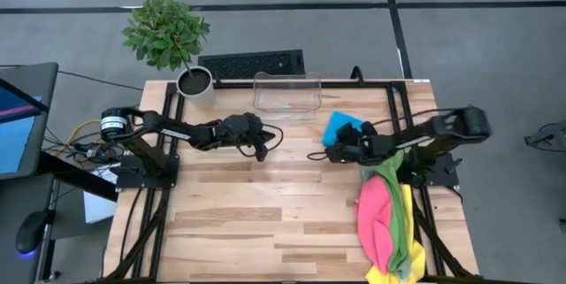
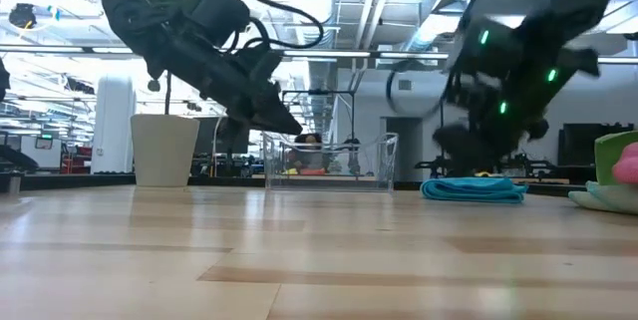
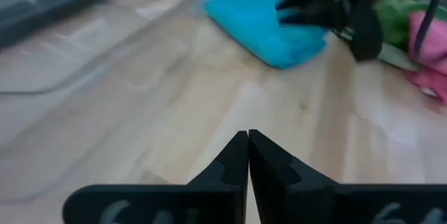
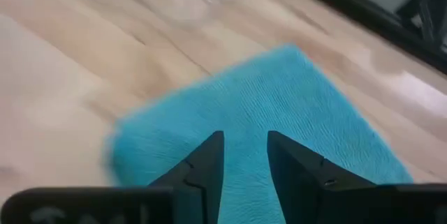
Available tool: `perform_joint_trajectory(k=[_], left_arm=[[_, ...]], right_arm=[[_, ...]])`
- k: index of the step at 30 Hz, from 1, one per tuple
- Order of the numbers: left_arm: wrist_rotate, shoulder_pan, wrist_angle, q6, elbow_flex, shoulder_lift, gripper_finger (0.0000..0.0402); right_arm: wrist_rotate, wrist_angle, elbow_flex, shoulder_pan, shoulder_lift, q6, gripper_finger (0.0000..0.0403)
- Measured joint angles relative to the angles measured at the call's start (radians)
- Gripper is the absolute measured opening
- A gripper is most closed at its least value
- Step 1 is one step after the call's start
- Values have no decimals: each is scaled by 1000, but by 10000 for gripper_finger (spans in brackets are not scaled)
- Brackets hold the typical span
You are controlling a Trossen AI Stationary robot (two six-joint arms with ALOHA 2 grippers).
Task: Fold microfiber towels
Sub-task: Fold the blue microfiber towel, then fold the green microfiber towel
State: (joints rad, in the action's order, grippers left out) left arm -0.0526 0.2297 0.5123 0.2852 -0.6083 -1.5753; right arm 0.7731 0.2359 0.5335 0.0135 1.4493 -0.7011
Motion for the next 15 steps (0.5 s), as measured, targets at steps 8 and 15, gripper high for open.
perform_joint_trajectory(k=[8,15], left_arm=[[170,-54,33,-10,0,0,76],[148,-111,37,14,0,0,189]], right_arm=[[-387,387,54,173,-379,-186,165],[-568,850,205,392,-487,-572,191]])
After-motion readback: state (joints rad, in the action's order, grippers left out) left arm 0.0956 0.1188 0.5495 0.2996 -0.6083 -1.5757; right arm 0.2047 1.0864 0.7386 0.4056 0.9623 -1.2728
